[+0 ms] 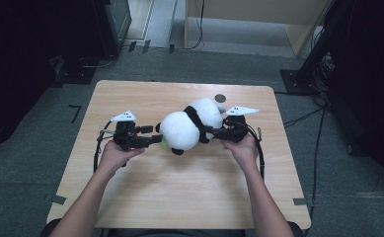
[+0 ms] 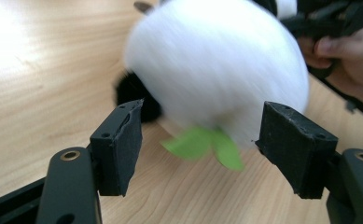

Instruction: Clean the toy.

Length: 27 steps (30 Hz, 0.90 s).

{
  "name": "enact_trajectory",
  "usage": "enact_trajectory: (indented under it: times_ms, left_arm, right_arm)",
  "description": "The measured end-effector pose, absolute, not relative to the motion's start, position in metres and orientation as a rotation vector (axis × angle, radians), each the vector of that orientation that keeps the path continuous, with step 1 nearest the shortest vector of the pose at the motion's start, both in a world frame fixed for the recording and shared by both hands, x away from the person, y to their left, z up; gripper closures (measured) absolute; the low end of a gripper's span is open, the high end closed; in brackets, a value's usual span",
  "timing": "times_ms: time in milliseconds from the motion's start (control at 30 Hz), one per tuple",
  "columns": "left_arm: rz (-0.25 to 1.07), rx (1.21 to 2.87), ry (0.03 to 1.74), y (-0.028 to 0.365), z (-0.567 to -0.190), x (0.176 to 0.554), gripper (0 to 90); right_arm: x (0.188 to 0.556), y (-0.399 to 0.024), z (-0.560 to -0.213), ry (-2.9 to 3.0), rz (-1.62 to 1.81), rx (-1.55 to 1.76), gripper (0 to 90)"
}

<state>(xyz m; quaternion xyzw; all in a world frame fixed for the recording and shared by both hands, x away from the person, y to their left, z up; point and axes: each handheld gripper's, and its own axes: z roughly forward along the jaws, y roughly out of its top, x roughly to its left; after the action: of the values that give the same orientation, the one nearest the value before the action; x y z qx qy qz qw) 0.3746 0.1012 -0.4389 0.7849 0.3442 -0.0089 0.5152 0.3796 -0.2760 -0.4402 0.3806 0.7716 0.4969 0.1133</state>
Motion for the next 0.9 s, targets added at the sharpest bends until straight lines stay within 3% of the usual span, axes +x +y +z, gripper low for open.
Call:
enact_trajectory:
  times_ms: [200, 367, 500, 900]
  left_arm:
    - [-0.093, 1.927, 0.701, 0.095, -0.440, 0.371, 24.9]
    - [-0.195, 1.950, 0.553, 0.078, -0.452, 0.366, 0.0]
    - [-0.259, 1.953, 0.471, 0.066, -0.454, 0.359, 0.0]
    - [-0.243, 2.010, 0.459, 0.056, -0.464, 0.353, 0.9]
  right_arm:
    - [0.372, -0.277, -0.431, 2.337, 1.538, 0.982, 41.6]
    - [0.370, -0.272, -0.435, 2.424, 1.587, 0.849, 41.5]
    - [0.368, -0.268, -0.434, 2.410, 1.619, 0.798, 41.4]
    - [0.363, -0.262, -0.433, 2.385, 1.590, 0.739, 41.5]
